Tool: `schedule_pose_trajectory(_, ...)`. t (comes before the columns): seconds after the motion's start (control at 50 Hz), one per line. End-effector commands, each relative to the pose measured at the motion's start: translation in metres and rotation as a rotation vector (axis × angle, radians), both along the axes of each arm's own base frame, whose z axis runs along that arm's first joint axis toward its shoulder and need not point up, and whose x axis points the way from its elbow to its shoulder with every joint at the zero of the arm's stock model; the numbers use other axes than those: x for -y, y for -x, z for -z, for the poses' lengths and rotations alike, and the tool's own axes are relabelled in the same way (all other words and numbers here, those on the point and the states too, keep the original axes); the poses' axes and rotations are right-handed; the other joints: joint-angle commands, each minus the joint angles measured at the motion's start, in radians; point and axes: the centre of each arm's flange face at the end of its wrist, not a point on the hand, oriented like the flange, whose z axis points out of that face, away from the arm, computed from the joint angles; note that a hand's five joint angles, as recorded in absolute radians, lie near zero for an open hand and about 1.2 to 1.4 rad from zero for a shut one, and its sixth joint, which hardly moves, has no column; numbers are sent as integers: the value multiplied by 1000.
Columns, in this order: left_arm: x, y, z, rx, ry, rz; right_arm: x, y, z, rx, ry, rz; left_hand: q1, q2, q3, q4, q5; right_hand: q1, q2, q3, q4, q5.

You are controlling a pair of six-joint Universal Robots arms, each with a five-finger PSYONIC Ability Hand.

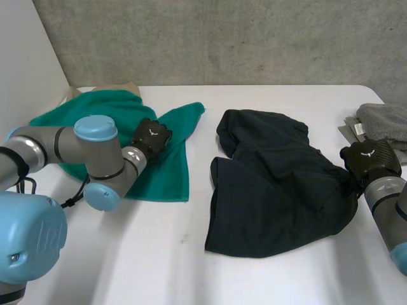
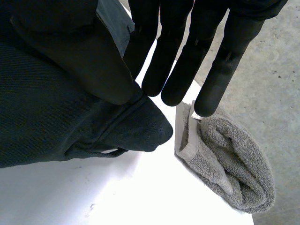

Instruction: Fold the laundry.

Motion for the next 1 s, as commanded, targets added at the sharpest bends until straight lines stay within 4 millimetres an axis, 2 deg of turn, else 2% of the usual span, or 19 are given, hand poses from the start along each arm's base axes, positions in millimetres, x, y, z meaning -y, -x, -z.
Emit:
schedule_pose_trajectory(0.02,3,-1,-5,9,21,-29,0,0,0,-1,-2,0,-437,-439,-451,-452,-451,284,214,204,197,229)
schedule_pose_trajectory(0.18,0,-2,-16,4,26,-48,-1,0,0,-1,0,-2,-484,-486,-499,-499,-498,284,214,204,197,229)
schedule_pose_trajectory(0.36,1,-2,-10,7,28,-44,-1,0,1,-1,-5,-2,-484,-486,-499,-499,-498,284,214,204,197,229)
schedule_pose_trajectory(0.46,5,1,1,9,28,-39,0,-1,3,-2,-8,-2,-446,-448,-461,-461,-460,284,214,204,197,229)
schedule_pose_trajectory(0.48,6,1,2,9,30,-41,0,0,4,-2,-11,0,-405,-407,-420,-420,-419,284,214,204,197,229)
schedule_pose_trajectory(0.54,10,3,4,5,39,-41,0,0,3,-2,-9,0,-39,-41,-53,-54,-53,284,214,204,197,229)
schedule_pose_trajectory(0.56,12,3,3,4,44,-47,1,0,3,-2,-8,0,322,321,308,307,309,284,214,204,197,229)
schedule_pose_trajectory(0.58,13,2,2,3,49,-53,1,0,3,-2,-8,0,468,467,454,453,454,284,214,204,197,229)
schedule_pose_trajectory(0.6,14,2,0,2,53,-57,1,0,3,-2,-8,0,470,468,455,454,456,284,214,204,197,229)
schedule_pose_trajectory(0.68,23,-6,-27,-22,114,-147,1,0,3,-2,-8,0,470,468,455,454,456,284,214,204,197,229)
schedule_pose_trajectory(0.7,27,-9,-41,-39,150,-182,1,0,3,-2,-8,0,470,468,455,454,456,284,214,204,197,229)
schedule_pose_trajectory(0.72,38,-17,-70,-85,236,-255,1,0,2,-1,-5,0,470,468,455,454,456,284,214,204,197,229)
schedule_pose_trajectory(0.76,53,-34,-99,-139,332,-347,1,0,2,-1,-5,0,470,468,455,454,456,284,214,204,197,229)
schedule_pose_trajectory(0.78,61,-45,-112,-164,378,-399,1,0,2,-1,-3,0,470,468,455,454,456,284,214,204,197,229)
schedule_pose_trajectory(0.8,77,-75,-138,-209,472,-513,1,0,2,-1,-3,0,470,468,455,454,456,284,214,204,197,229)
schedule_pose_trajectory(0.86,97,-125,-172,-259,597,-687,1,-1,2,-1,-3,-2,470,468,455,454,456,284,214,204,197,229)
schedule_pose_trajectory(0.88,104,-152,-188,-282,653,-769,1,-1,2,-1,-3,-2,470,468,455,454,456,284,214,204,197,229)
schedule_pose_trajectory(0.94,109,-177,-196,-296,686,-832,0,-1,3,-2,-8,-2,470,468,455,454,456,284,214,204,197,229)
schedule_pose_trajectory(1.0,105,-167,-183,-301,638,-777,0,-1,3,-2,-9,-2,470,468,455,454,456,284,214,204,197,229)
